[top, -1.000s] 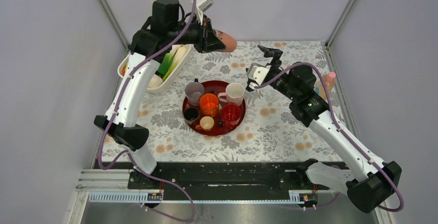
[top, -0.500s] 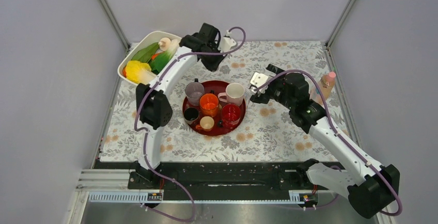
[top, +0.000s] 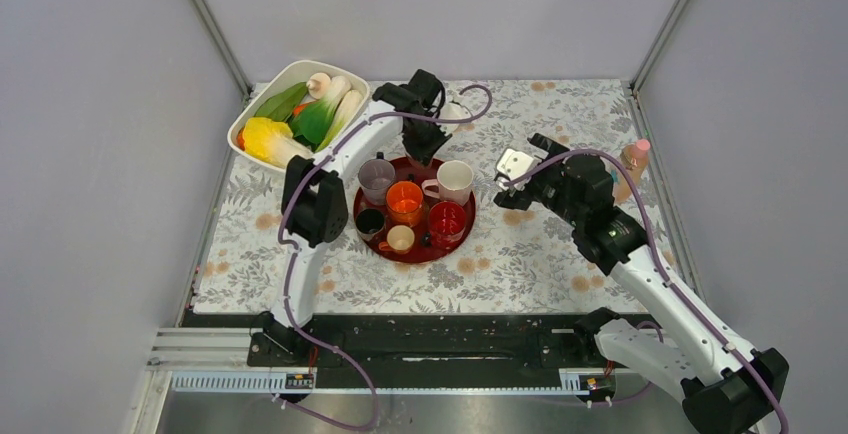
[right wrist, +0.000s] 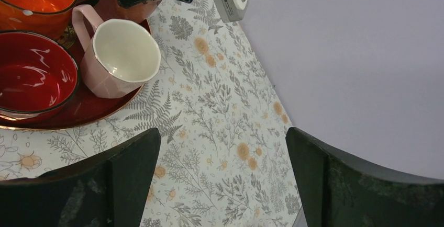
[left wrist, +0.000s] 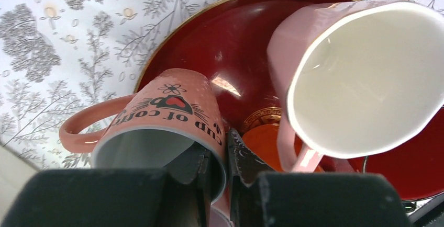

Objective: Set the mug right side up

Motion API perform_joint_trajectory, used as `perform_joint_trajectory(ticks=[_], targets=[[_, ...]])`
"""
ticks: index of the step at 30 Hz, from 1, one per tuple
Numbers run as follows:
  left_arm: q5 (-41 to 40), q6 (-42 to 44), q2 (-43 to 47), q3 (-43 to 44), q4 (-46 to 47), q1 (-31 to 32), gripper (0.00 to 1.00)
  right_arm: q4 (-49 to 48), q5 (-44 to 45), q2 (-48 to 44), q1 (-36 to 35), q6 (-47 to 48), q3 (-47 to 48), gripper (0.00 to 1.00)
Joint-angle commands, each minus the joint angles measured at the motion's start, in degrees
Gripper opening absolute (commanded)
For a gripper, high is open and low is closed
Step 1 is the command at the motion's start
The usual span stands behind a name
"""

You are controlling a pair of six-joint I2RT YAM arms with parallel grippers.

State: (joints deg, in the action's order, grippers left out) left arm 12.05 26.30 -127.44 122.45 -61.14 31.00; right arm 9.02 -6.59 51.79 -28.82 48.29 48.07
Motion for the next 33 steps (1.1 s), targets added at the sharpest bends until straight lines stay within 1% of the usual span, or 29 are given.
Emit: perform_joint_trajectory(ticks=[1,10,14,16,17,18,20,24,27,29,31,33], targets=[[1.7,-0.6,-1.0,0.0,0.2,0.9,0.0,0.2,1.1,-1.1,0.2,-1.0,-0.4,0.99],[0.9,-0.6,-3.4,-0.8,0.9,1.1,0.01,1.1,1.0,-2.2,0.2,-0.7,-0.4,1.0],[1.4,-1.1,-2.9,-0.9,0.9,1.1,0.25,1.1,1.1,-2.2,0.2,-0.8,-0.3,0.99],[1.9,-1.6,-1.8,-0.6,0.9,1.1,0.33,1.1,0.9,-2.2,0.2,-1.0,-0.3,1.0],[2.1,-1.7,-1.0,-0.7,1.0,1.1,0.41,1.1,0.8,-2.1,0.1,-1.1,-0.2,0.99],[2.0,-1.6,-0.1,-0.9,1.2,1.1,0.45,1.1,0.5,-1.9,0.2,-1.2,-0.2,0.99],[1.2,-1.3,1.7,-1.1,1.8,1.0,0.51,1.1,0.4,-1.7,0.2,-1.5,0.0,0.99],[-0.8,-1.2,6.0,-0.7,2.6,0.3,0.54,0.8,1.8,-0.9,0.2,-3.2,0.8,0.99],[-3.4,-1.9,11.5,-1.4,5.0,-1.2,0.58,0.9,3.1,1.1,1.0,-7.3,2.1,1.0],[-5.0,-4.2,15.8,-2.9,8.1,-2.8,0.58,0.8,3.5,3.0,3.4,-13.9,3.1,0.99],[-5.3,-8.3,21.8,-7.1,13.1,-5.7,0.59,0.8,3.5,4.5,6.3,-20.7,3.9,0.99],[-2.7,-11.4,29.0,-14.1,18.5,-9.2,0.59,0.4,4.2,5.1,8.8,-27.9,3.6,1.0]])
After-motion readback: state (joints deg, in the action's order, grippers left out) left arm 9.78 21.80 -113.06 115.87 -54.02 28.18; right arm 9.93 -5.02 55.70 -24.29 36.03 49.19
